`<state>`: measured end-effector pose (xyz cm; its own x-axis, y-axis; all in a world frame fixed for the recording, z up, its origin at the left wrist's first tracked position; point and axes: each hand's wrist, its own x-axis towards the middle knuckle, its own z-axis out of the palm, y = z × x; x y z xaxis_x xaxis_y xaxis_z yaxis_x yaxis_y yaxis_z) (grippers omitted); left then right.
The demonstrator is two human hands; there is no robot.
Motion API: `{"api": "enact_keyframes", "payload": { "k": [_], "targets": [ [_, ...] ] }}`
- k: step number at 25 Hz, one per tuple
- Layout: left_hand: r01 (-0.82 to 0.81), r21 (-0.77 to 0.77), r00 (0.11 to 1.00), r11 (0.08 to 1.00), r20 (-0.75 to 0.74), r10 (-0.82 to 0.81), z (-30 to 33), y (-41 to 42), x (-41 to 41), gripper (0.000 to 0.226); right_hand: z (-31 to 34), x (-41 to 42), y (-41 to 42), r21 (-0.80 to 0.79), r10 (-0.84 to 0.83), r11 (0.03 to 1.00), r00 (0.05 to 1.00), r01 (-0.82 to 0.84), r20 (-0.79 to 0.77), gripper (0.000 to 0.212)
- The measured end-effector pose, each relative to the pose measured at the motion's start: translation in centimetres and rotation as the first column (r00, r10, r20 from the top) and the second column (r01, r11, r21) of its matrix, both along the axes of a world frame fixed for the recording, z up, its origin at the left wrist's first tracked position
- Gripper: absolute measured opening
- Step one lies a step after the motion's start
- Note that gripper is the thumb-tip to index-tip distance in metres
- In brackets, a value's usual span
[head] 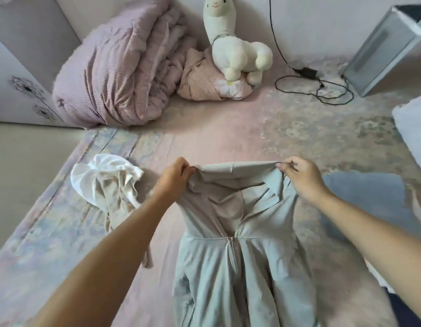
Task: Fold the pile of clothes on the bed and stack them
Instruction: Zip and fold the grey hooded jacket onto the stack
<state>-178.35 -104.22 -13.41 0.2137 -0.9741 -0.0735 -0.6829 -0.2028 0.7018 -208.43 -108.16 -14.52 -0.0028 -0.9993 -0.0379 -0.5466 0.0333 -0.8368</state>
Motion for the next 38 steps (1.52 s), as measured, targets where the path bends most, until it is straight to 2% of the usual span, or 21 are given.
{"api": "enact_keyframes", "payload": {
  "k": [4, 9, 10, 12, 13, 14, 15, 16, 17, 18, 19, 20, 25, 28, 31, 32, 34, 36, 38],
  "targets": [
    [-0.069, 0.035, 0.996, 0.997, 0.055, 0.067, -14.0, -6.3, 0.2, 0.022, -14.1, 2.5, -5.5, -0.041, -0.099, 0.995, 0.965, 0.091, -0.244, 0.021],
    [-0.124, 0.038, 0.976, 0.992, 0.184, 0.115, -21.9, -15.5, 1.3, 0.028, -21.6, 3.8, -13.3, -0.095, -0.175, 0.985, 0.87, 0.147, -0.461, 0.031],
    [-0.147, 0.056, 0.975, 0.987, 0.174, 0.136, -23.3, -17.5, 1.5, 0.03, -22.8, 4.2, -15.0, -0.095, -0.186, 0.983, 0.843, 0.159, -0.504, 0.03],
    [-0.229, 0.135, 0.973, 0.964, -0.003, 0.232, -26.5, -19.7, 1.4, 0.039, -26.0, 5.4, -16.6, -0.081, -0.219, 0.974, 0.794, 0.21, -0.568, 0.028],
    [-0.258, 0.171, 0.96, 0.951, -0.065, 0.273, -28.6, -19.3, 0.5, 0.049, -28.1, 6.2, -16.2, -0.08, -0.234, 0.969, 0.766, 0.234, -0.599, 0.034],
    [-0.258, 0.137, 0.964, 0.956, -0.029, 0.264, -30.9, -17.9, -0.9, 0.057, -30.3, 7.0, -14.9, -0.101, -0.243, 0.968, 0.756, 0.23, -0.608, 0.041],
    [-0.194, 0.027, 0.979, 0.981, 0.07, 0.192, -33.0, -15.5, -2.5, 0.059, -32.5, 7.6, -12.9, -0.149, -0.228, 0.974, 0.77, 0.172, -0.596, 0.046],
    [-0.036, -0.093, 0.979, 0.995, 0.199, 0.054, -34.8, -13.0, -4.1, 0.059, -34.5, 7.9, -10.7, -0.189, -0.165, 0.98, 0.783, 0.062, -0.6, 0.049],
    [0.15, -0.158, 0.935, 0.976, 0.343, -0.088, -36.6, -10.7, -5.5, 0.057, -36.4, 8.0, -8.8, -0.184, -0.081, 0.982, 0.755, -0.053, -0.65, 0.052],
    [0.306, -0.157, 0.862, 0.939, 0.464, -0.204, -38.7, -9.3, -5.8, 0.056, -38.0, 7.8, -7.5, -0.129, 0.013, 0.981, 0.702, -0.148, -0.712, 0.055],
    [0.394, -0.135, 0.79, 0.909, 0.555, -0.26, -40.1, -8.7, -5.7, 0.057, -39.0, 7.4, -6.9, -0.049, 0.093, 0.98, 0.654, -0.195, -0.751, 0.057],
    [0.408, -0.104, 0.753, 0.907, 0.6, -0.27, -41.2, -8.7, -5.3, 0.058, -39.7, 7.3, -7.0, -0.005, 0.127, 0.979, 0.631, -0.202, -0.765, 0.06],
    [0.374, -0.088, 0.764, 0.923, 0.594, -0.253, -42.0, -9.5, -5.4, 0.061, -40.0, 7.5, -7.9, 0.032, 0.131, 0.984, 0.599, -0.173, -0.79, 0.063],
    [0.363, -0.003, 0.753, 0.932, 0.589, -0.292, -41.8, -10.1, -5.2, 0.063, -39.1, 7.8, -9.0, 0.225, 0.275, 0.961, 0.534, -0.157, -0.799, 0.065],
    [0.337, 0.179, 0.709, 0.924, 0.598, -0.374, -40.1, -10.1, -5.6, 0.069, -36.1, 7.2, -9.5, 0.414, 0.462, 0.885, 0.52, -0.214, -0.718, 0.062],
    [0.338, 0.183, 0.712, 0.923, 0.591, -0.379, -39.4, -8.9, -5.6, 0.067, -35.5, 6.3, -8.2, 0.383, 0.468, 0.884, 0.526, -0.269, -0.71, 0.064],
    [0.39, 0.062, 0.737, 0.919, 0.577, -0.352, -37.8, -4.4, -5.2, 0.064, -34.6, 4.3, -2.7, 0.221, 0.406, 0.899, 0.529, -0.378, -0.745, 0.066],
    [0.514, 0.025, 0.688, 0.858, 0.585, -0.429, -36.6, 3.8, -4.6, 0.063, -34.4, 2.5, 5.8, 0.128, 0.383, 0.878, 0.516, -0.461, -0.766, 0.064],
    [0.631, 0.06, 0.616, 0.774, 0.568, -0.546, -36.1, 13.9, -5.2, 0.066, -34.8, 1.6, 14.3, 0.146, 0.403, 0.88, 0.548, -0.452, -0.733, 0.062]
  ]
}}
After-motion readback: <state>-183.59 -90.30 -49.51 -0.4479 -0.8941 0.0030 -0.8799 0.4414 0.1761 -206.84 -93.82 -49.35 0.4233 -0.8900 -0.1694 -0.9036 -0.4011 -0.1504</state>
